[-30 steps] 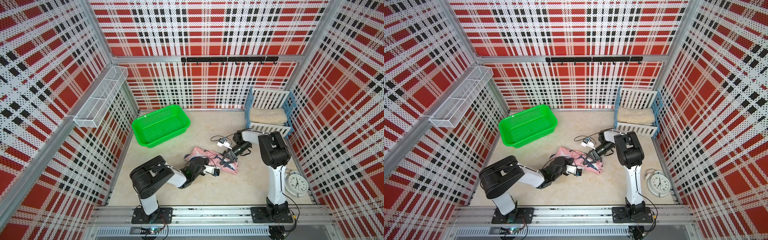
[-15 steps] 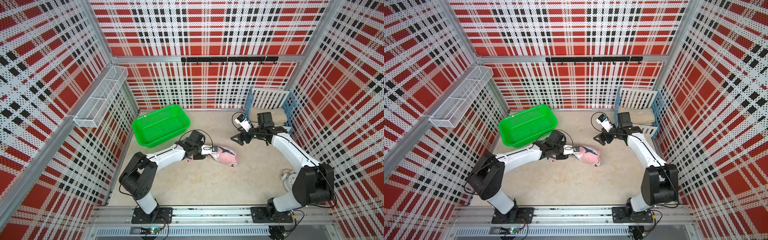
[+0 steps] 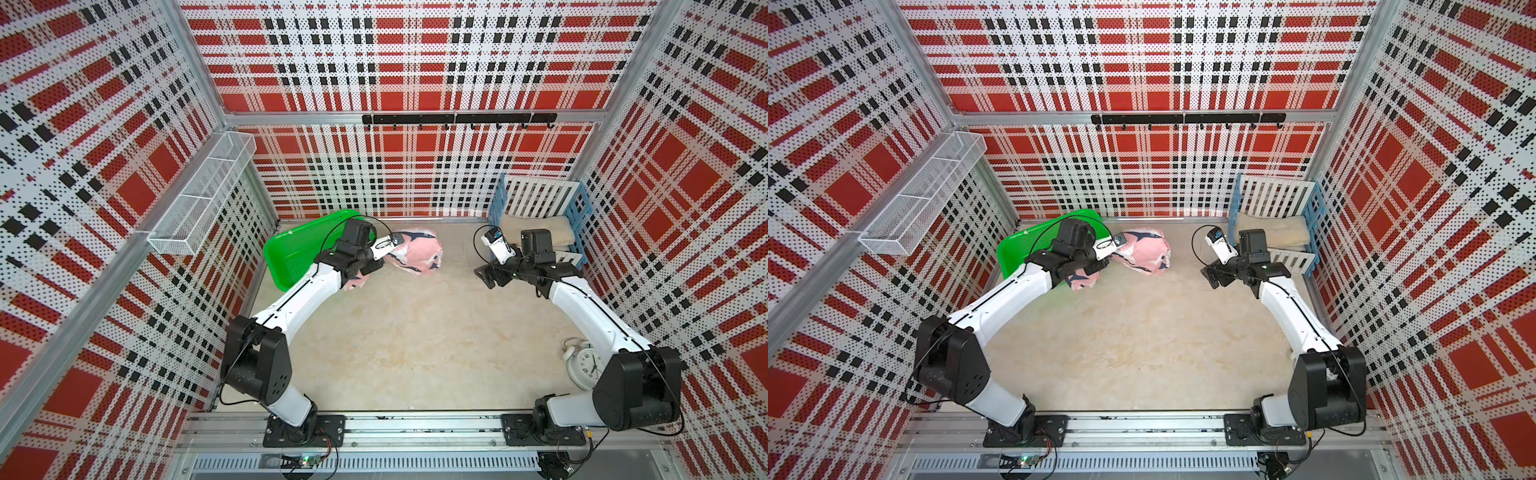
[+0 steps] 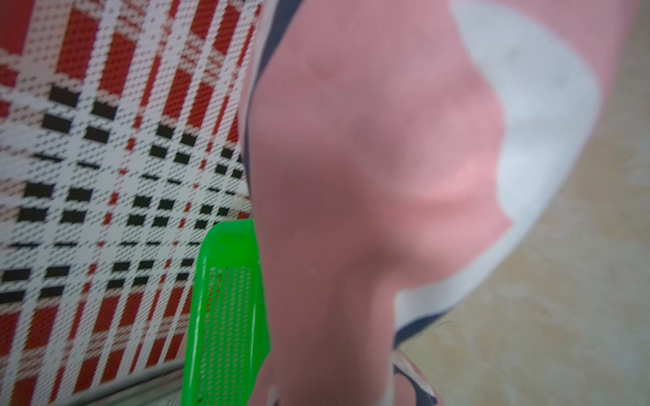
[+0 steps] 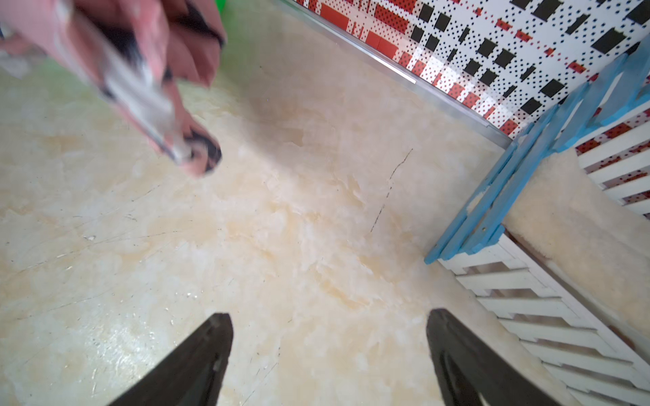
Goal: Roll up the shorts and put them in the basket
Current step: Pick up the shorts from the center of the board, then place the shorts in the bin.
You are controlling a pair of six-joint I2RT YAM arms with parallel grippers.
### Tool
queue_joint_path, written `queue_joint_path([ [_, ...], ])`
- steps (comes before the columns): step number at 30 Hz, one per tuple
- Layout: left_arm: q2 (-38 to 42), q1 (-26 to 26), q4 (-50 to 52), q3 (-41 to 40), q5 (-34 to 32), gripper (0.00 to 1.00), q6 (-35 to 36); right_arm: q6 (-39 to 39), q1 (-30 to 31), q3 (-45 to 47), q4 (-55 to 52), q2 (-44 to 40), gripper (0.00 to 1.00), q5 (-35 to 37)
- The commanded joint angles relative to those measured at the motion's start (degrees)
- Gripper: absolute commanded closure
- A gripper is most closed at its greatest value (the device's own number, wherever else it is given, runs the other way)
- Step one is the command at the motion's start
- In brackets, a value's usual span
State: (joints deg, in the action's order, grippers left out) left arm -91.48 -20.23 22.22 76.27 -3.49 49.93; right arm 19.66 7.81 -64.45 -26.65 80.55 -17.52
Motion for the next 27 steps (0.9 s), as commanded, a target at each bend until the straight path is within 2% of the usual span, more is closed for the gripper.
queue_joint_path([
  [1, 1.4, 3.6, -5.3, 2.5, -9.5, 1.0, 2.2, 0.8, 0.1, 0.8, -1.1, -1.9, 0.06, 1.5],
  [3, 1.2, 5.5, -7.9, 3.0, -12.4, 1.0, 4.3, 0.9, 0.1, 1.4, -1.2, -2.2, 0.06, 1.6],
  [7, 0.7, 11.2, -11.5, 3.4, -14.2, 1.0, 8.8, 1.0, 0.1, 2.3, -1.2, -2.4, 0.06, 0.9],
  [11, 0.8, 16.5, -24.7, -2.3, -17.1, 1.0, 13.8, 1.2, 0.1, 2.5, -1.9, -1.8, 0.06, 0.3],
  [14, -0.2, 19.9, -31.1, -4.0, -15.2, 1.0, 11.1, 1.3, 0.1, 2.7, -2.0, -1.6, 0.06, -0.4],
  [18, -4.2, 20.7, -39.2, -9.3, -12.3, 1.0, 10.8, 1.4, 0.1, 2.7, -1.8, -0.9, 0.05, -2.0],
  [21, -8.4, 20.5, -36.6, -10.0, -7.6, 1.0, 10.1, 1.5, 0.1, 2.7, -1.9, -0.6, 0.05, -2.8],
  [24, -9.1, 20.2, -34.4, -12.2, -2.7, 1.0, 8.8, 1.8, 0.1, 3.5, -2.1, -1.1, 0.05, -3.2],
  [27, -9.5, 20.8, -27.5, -11.8, 3.8, 1.0, 8.0, 1.7, 0.1, 4.6, -1.3, -1.5, 0.05, -3.9],
])
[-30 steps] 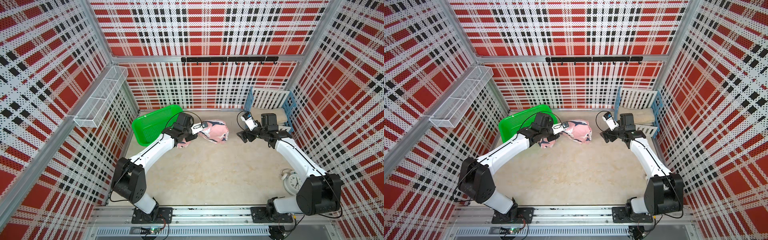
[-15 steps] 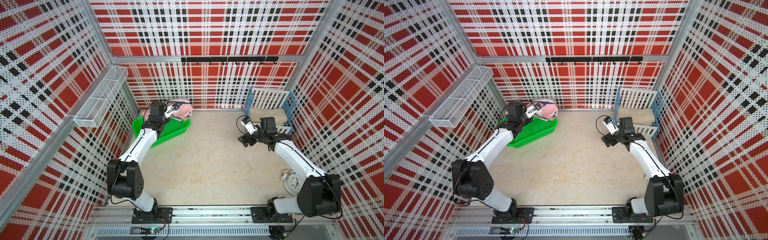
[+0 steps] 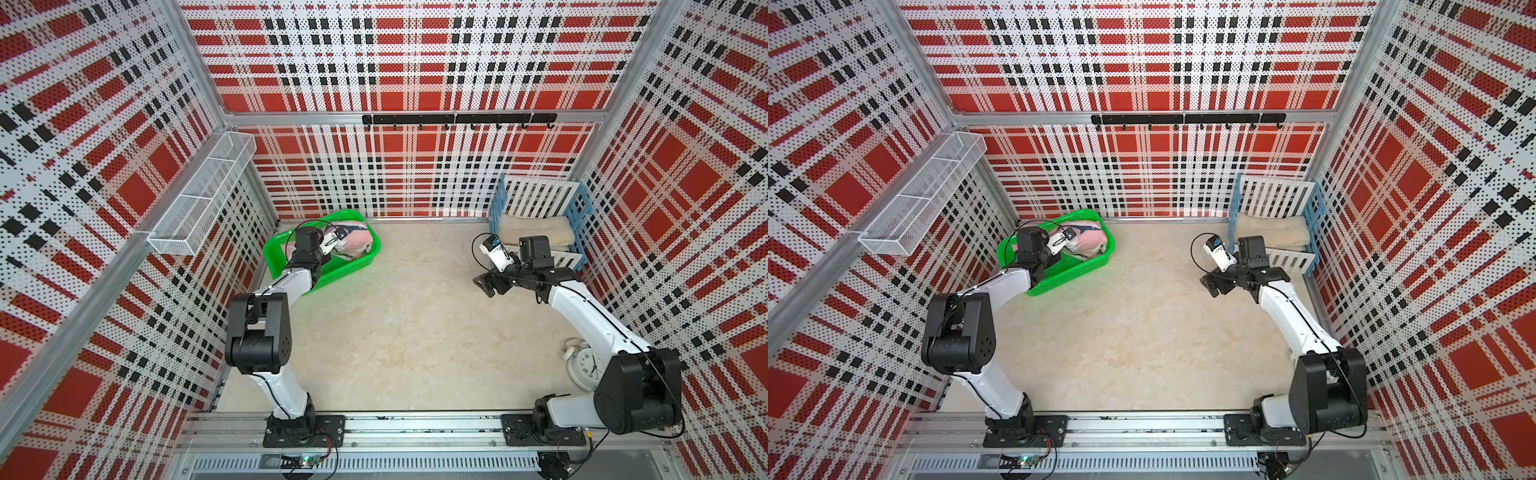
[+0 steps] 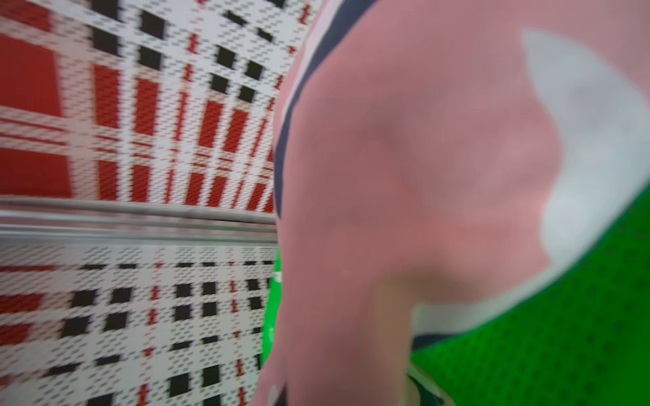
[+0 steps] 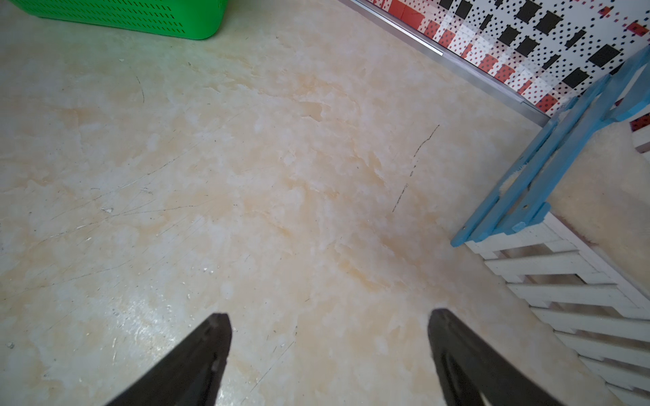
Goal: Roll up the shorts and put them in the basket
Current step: Place the shorts in the bin.
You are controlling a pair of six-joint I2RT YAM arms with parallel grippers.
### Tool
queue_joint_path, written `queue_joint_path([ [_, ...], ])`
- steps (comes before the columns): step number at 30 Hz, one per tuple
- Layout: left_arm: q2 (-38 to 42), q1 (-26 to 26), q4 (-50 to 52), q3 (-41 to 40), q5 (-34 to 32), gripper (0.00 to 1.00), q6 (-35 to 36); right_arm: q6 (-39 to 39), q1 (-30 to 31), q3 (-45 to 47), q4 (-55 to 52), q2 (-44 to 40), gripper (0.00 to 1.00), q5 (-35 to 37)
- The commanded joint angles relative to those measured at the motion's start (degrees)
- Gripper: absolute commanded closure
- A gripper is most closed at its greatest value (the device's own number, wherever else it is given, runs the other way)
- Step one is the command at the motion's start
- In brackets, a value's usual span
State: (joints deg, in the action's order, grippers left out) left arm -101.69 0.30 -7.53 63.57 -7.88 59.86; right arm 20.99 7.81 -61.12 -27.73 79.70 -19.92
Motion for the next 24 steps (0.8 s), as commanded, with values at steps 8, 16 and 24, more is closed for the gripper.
queue_joint_path([
  [8, -5.8, 0.6, 20.8, 9.9, 16.8, 1.0, -2.4, 0.9, 0.2, 0.5, -1.0, 0.2, 0.05, -4.1],
  [16, -15.3, 1.8, 33.3, 21.0, 18.2, 1.0, -3.0, 1.4, 0.2, -0.7, -2.2, 1.4, 0.05, -4.6],
  [24, -20.5, 2.0, 36.6, 24.9, 16.4, 0.97, -5.1, 1.5, 0.2, -1.9, -3.6, 2.4, 0.05, -4.6],
])
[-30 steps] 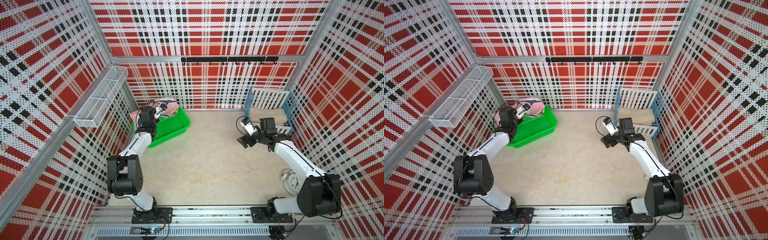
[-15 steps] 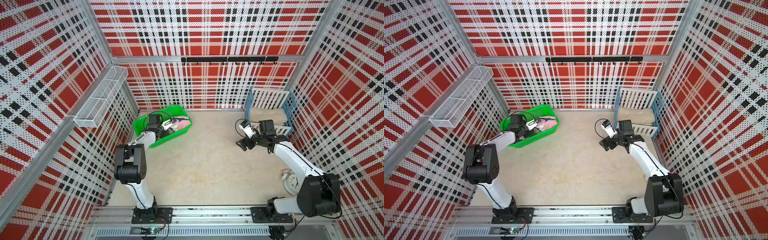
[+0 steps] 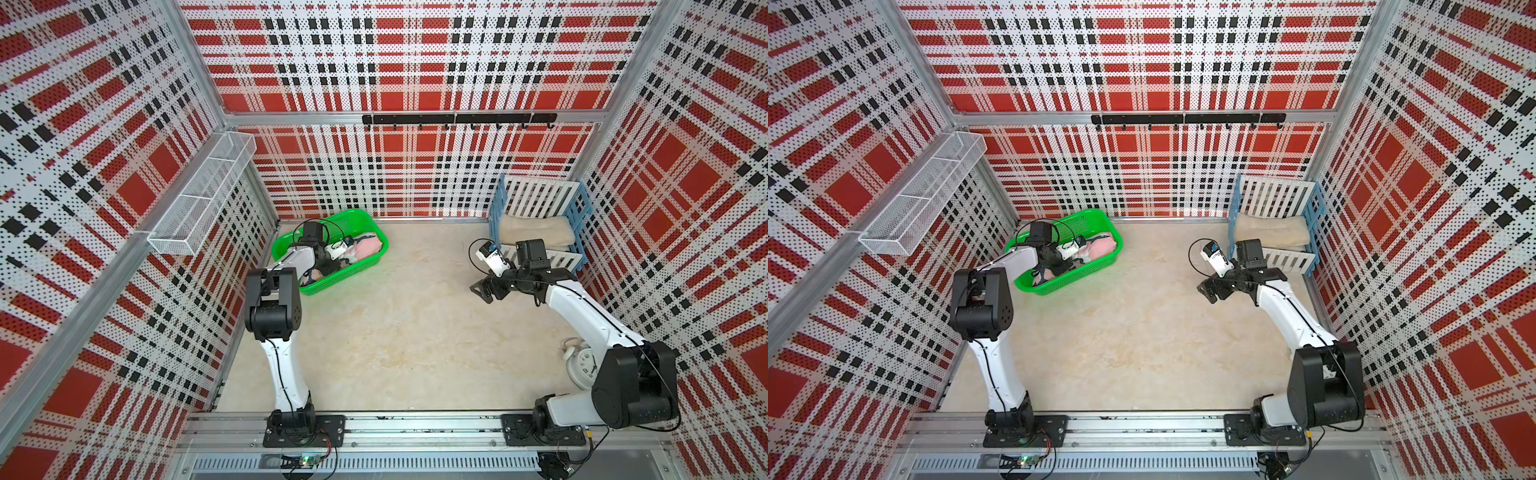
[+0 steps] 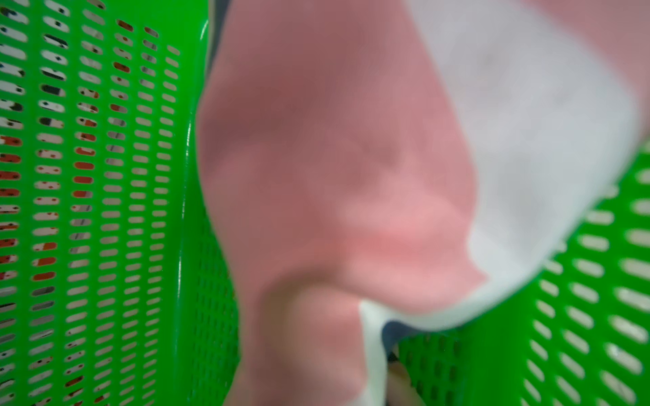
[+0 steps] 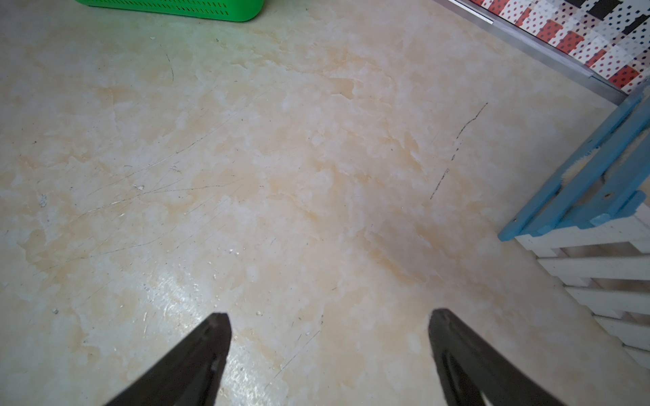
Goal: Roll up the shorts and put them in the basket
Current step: Place the shorts in the bin.
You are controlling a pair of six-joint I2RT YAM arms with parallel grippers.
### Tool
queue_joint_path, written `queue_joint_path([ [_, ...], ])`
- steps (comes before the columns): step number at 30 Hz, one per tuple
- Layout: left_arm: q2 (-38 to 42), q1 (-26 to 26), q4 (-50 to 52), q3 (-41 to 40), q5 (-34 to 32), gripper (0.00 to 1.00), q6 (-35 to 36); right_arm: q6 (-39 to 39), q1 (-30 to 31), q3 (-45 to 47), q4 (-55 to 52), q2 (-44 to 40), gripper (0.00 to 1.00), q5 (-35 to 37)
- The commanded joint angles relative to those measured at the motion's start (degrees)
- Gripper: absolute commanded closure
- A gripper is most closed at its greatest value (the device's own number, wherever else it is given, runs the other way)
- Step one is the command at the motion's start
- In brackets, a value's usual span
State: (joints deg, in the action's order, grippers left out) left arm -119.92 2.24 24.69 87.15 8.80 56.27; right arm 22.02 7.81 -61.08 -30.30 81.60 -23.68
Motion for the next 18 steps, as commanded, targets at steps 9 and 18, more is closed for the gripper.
queue_joint_path([
  [9, 5.0, -0.8, 6.2, 1.5, 1.0, 0.4, -1.4, 0.3, 0.3, -2.5, -2.1, -0.6, 0.05, -0.2],
  [18, 17.5, -0.7, 6.7, 0.9, 0.7, 0.33, -0.5, 0.4, 0.4, -3.7, -2.7, -0.9, 0.05, 0.3],
])
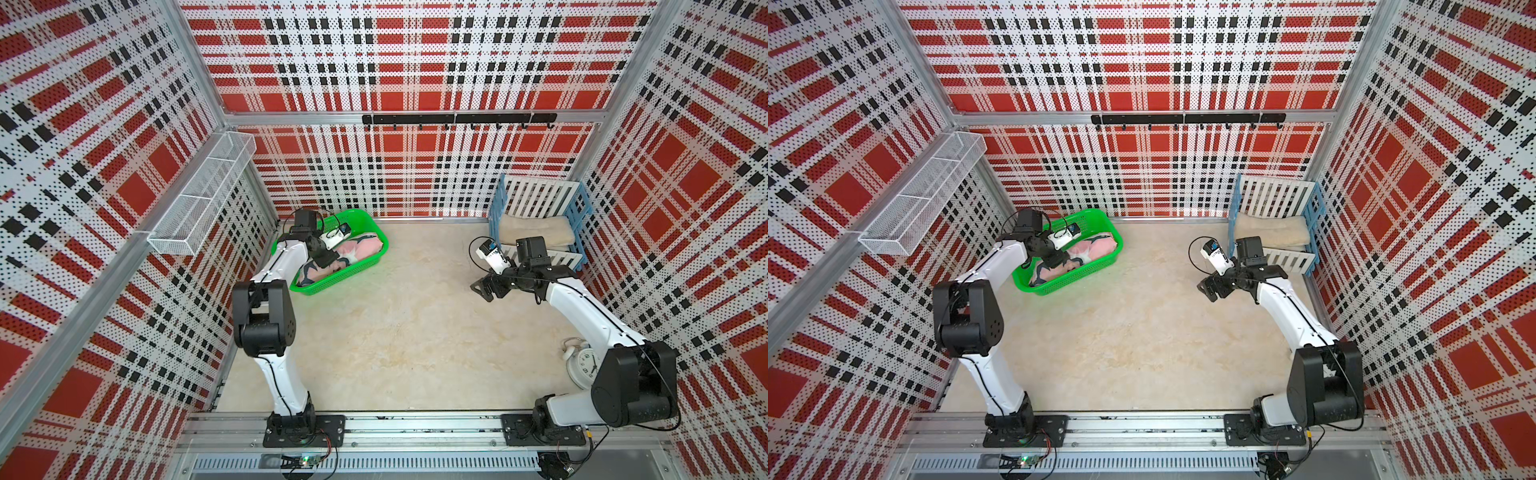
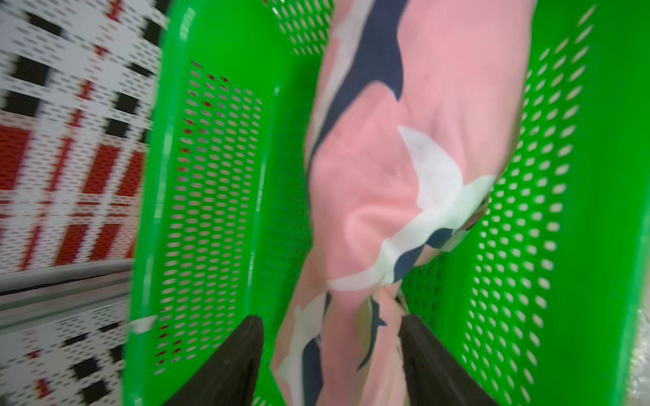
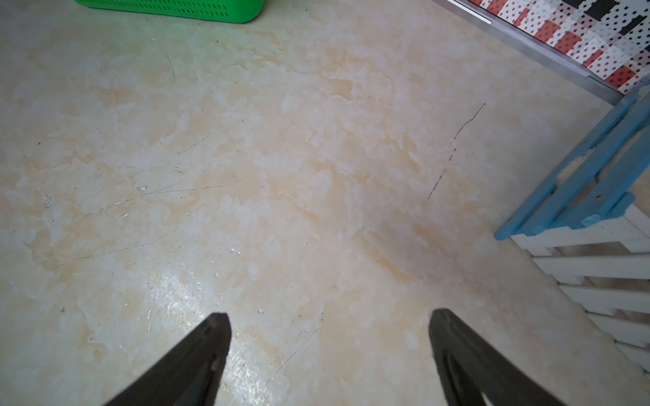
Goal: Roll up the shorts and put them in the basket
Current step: Place the shorts in the bin, then reset both arms
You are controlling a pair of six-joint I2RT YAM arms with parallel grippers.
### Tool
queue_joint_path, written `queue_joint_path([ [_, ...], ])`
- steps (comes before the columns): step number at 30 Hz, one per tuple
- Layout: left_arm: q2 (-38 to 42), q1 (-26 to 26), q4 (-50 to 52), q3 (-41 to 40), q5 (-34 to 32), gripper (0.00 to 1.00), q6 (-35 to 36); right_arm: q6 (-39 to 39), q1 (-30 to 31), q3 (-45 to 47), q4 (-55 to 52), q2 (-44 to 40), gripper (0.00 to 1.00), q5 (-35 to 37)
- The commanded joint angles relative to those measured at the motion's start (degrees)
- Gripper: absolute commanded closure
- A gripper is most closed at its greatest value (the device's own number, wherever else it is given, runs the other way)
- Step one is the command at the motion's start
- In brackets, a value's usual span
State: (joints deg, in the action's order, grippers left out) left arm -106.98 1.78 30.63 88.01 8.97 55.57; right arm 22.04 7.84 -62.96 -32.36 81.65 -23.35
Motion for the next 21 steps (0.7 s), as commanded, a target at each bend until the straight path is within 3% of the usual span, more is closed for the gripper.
queue_joint_path([
  [1, 5.8, -0.3, 0.6, 0.0, 0.6, 0.33, 0.1, 0.2, 0.3, -1.9, -0.6, -0.9, 0.05, 0.0],
  [5, 12.7, -0.2, -7.5, -4.6, 2.4, 0.32, -6.9, -1.8, 0.3, 0.2, 3.0, -1.7, 0.04, 2.6],
  [8, 18.7, -0.2, -17.3, -13.1, 3.4, 0.18, -15.8, -5.2, 0.3, 4.5, 8.9, -3.8, 0.05, 7.0],
  [9, 21.3, -0.2, -22.3, -17.5, 3.0, 0.01, -18.9, -6.2, 0.3, 6.6, 10.8, -4.7, 0.05, 8.6],
  [13, 31.8, -0.3, -41.7, -35.3, -1.3, 0.01, -33.3, -10.2, 0.3, 14.3, 20.1, -8.3, 0.05, 16.1],
  [18, 41.5, -1.1, -55.8, -53.5, -18.4, 0.01, -49.4, -13.3, 0.1, 24.8, 33.1, -11.4, 0.04, 27.2],
  [21, 43.4, -5.2, -59.7, -60.3, -29.3, 0.0, -51.2, -14.9, -0.3, 30.4, 41.1, -11.3, 0.04, 33.3],
])
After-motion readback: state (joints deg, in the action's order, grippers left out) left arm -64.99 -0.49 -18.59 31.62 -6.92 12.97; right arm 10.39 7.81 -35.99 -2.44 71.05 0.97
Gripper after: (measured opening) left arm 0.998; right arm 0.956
